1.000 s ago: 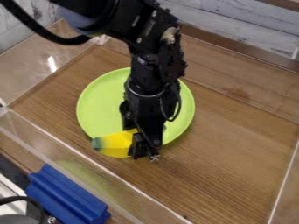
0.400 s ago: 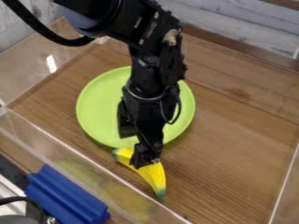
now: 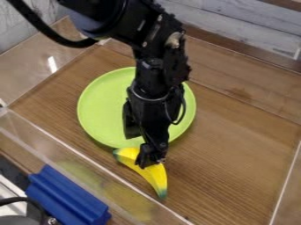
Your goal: Put the banana in the green plate
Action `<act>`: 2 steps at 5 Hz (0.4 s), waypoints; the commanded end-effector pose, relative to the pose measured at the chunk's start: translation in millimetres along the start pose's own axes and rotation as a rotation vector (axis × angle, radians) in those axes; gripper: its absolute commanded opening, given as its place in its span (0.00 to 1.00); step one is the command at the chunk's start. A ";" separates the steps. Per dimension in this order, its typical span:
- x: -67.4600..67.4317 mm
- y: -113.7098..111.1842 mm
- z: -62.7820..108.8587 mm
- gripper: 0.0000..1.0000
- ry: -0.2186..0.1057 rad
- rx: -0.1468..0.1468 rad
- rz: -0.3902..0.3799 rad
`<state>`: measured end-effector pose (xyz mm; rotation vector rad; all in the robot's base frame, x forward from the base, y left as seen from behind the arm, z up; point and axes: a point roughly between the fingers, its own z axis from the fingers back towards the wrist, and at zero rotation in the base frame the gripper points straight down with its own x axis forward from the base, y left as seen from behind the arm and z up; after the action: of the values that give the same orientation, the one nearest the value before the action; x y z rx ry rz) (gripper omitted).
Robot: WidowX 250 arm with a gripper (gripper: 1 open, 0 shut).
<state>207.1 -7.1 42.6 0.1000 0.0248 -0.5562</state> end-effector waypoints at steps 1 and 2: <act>4.3 -1.7 -6.0 1.00 -0.008 0.004 0.001; 6.3 -4.2 -12.6 1.00 -0.010 0.001 0.001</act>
<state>212.2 -13.3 37.5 0.0999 -0.0037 -0.5676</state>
